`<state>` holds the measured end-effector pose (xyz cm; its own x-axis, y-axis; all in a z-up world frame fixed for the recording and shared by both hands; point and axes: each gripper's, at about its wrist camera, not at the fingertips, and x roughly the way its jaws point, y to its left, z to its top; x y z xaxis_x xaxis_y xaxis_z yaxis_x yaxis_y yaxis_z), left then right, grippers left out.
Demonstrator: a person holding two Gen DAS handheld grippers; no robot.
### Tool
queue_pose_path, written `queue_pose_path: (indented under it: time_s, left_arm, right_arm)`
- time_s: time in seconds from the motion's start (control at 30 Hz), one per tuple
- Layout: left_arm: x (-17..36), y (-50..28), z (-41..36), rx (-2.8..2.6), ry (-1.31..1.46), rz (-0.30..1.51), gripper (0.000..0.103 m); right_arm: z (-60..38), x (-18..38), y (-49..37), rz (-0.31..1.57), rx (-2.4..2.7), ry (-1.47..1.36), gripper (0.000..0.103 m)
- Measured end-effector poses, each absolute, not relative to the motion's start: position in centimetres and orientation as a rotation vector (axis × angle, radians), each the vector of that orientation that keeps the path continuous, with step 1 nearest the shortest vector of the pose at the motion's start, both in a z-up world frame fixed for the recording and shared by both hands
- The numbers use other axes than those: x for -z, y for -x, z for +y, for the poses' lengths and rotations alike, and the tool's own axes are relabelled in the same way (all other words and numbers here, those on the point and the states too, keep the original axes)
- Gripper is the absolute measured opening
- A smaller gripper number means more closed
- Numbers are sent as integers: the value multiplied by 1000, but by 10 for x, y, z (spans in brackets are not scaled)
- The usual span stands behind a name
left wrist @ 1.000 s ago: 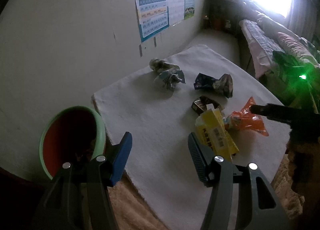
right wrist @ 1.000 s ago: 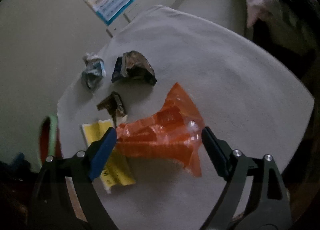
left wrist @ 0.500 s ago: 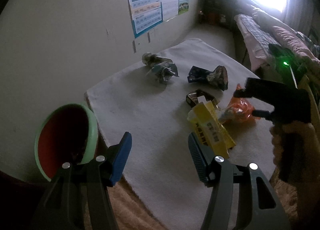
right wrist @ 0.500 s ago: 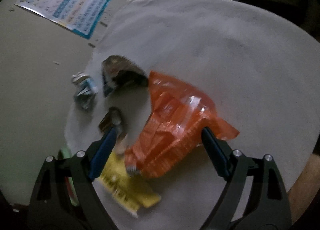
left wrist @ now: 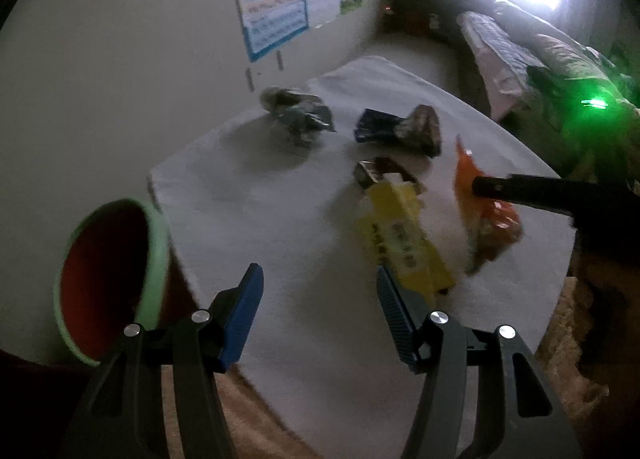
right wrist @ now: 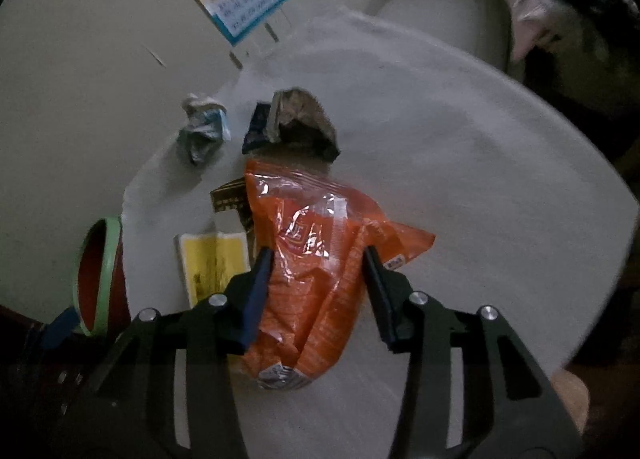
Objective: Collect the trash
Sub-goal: 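Grasp the orange plastic bag with the right gripper, then grasp the yellow box with the left gripper while the right holds the orange bag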
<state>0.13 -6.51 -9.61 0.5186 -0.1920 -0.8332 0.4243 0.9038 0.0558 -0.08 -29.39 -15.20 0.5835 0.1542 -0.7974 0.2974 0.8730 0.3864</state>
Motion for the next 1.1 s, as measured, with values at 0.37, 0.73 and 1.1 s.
queue_pose_path:
  time_s: [0.37,0.73,1.1]
  left_arm:
    - [155,-34,-146,449,-321,1035,56]
    - [147,-26,-145,448,-299,1030,30]
    - [50,-9,-107,397,-282,754,29]
  right_arm:
    - [-316,137,62,884,190,-530,45]
    - [-310,140,67,894,156,-531,45]
    - [-290,129,61,898,124,-475,45]
